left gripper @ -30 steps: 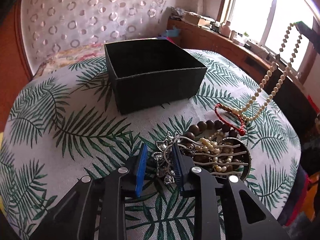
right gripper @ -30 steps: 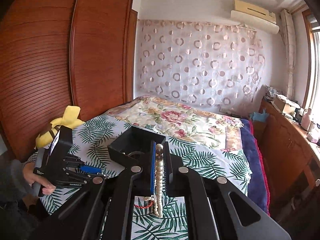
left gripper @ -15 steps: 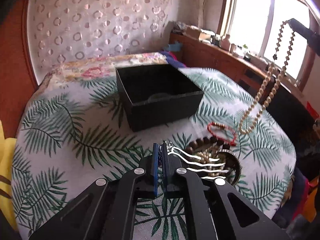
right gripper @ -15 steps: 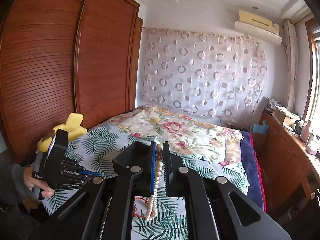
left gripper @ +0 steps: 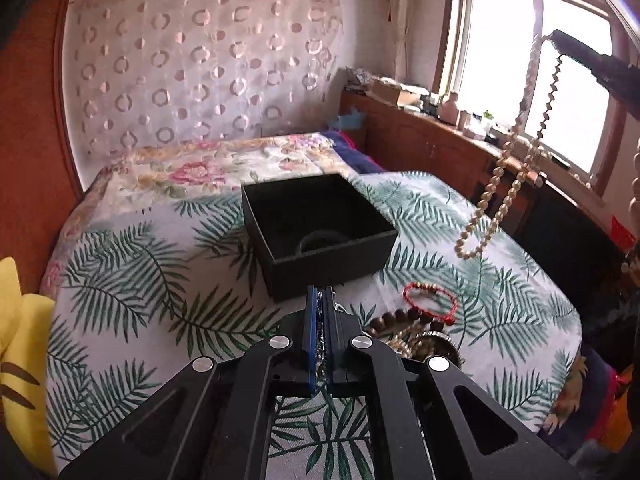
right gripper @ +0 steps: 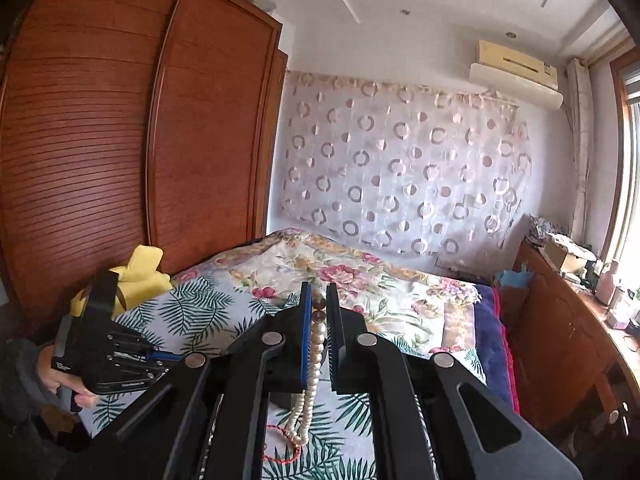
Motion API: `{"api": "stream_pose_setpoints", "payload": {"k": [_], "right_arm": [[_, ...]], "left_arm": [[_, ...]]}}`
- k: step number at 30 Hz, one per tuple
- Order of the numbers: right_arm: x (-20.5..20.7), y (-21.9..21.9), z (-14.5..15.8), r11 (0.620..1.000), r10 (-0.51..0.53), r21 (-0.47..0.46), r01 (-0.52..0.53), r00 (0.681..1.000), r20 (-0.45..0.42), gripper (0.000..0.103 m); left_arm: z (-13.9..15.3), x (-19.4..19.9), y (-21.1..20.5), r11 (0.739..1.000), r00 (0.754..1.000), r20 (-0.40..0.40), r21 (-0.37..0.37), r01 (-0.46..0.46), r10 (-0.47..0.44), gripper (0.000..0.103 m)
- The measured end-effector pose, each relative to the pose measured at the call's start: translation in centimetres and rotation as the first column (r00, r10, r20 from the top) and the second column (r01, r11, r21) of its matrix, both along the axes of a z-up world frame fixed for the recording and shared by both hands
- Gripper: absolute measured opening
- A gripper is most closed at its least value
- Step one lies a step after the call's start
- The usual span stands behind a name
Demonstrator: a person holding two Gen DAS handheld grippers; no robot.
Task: Organize jewelry
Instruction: 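Lift the pearl necklace with the right tool while the left tool grasps the silver comb, then lower the pearls into the box with the right tool while left drops the comb in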
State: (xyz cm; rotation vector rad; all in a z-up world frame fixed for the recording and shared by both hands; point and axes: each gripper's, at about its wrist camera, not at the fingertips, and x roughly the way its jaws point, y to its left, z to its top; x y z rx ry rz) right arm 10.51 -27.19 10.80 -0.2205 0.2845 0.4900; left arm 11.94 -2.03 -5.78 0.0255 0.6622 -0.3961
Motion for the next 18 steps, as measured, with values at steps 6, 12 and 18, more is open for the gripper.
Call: {"api": "stream_pose_setpoints", "payload": {"k": [6,12,18], "right_arm": [[1.2,1.0,0.2,1.0,0.007,-0.012,-0.007,1.0,-0.008,0.008],[3.8,3.0,0.4,0.999,0.014,-0.031,-0.014,1.0,-0.027,0.008],[6.4,4.9,1.4,0.999,0.024,-0.029,-0.025,0.999,-0.034,0.008]], "left_arm": [[2.9,-0.1,0.2,1.0,0.998,0.069,-0.013,-0.011,0.012,0.001],[5.4,1.2,0.1,1.0,0.992,0.122,-0.009,-0.025,0.026,0.002],[6.5,3.6,-0.1,0.998,0.988,0.146,-0.003,-0.058,0.058,0.002]]}}
